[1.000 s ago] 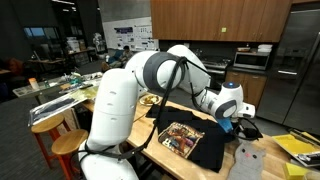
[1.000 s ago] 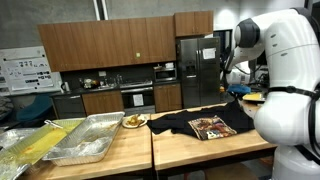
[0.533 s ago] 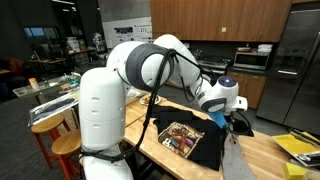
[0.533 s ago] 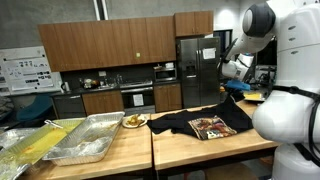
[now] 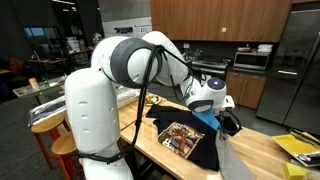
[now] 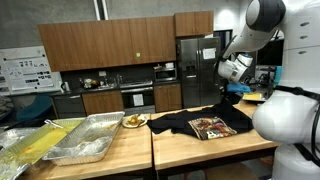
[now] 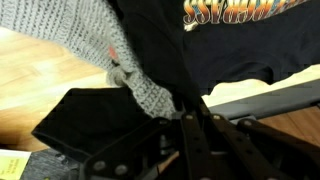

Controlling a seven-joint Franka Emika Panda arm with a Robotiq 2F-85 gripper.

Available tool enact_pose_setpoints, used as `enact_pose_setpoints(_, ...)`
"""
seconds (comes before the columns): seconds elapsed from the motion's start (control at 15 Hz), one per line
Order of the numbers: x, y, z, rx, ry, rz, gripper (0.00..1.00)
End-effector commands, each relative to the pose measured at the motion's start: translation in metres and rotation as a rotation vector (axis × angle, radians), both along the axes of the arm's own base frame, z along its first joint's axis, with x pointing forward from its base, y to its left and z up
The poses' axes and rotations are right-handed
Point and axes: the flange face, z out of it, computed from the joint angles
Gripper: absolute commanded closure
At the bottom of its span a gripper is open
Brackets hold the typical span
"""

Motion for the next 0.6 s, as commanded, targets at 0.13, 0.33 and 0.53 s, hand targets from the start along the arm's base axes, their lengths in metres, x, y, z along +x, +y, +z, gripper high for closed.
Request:
enact_pose_setpoints(0.13,-0.018,0.026,-0.015,-0.126,0.034,0.124,0.53)
enact_pose_setpoints(0.33,-0.023,0.032,-0.019,-0.164,0.038,0.154,0.32)
enact_pose_setpoints(0.53,-0.028,0.031,-0.018,-0.194,0.022,0.140,0.12)
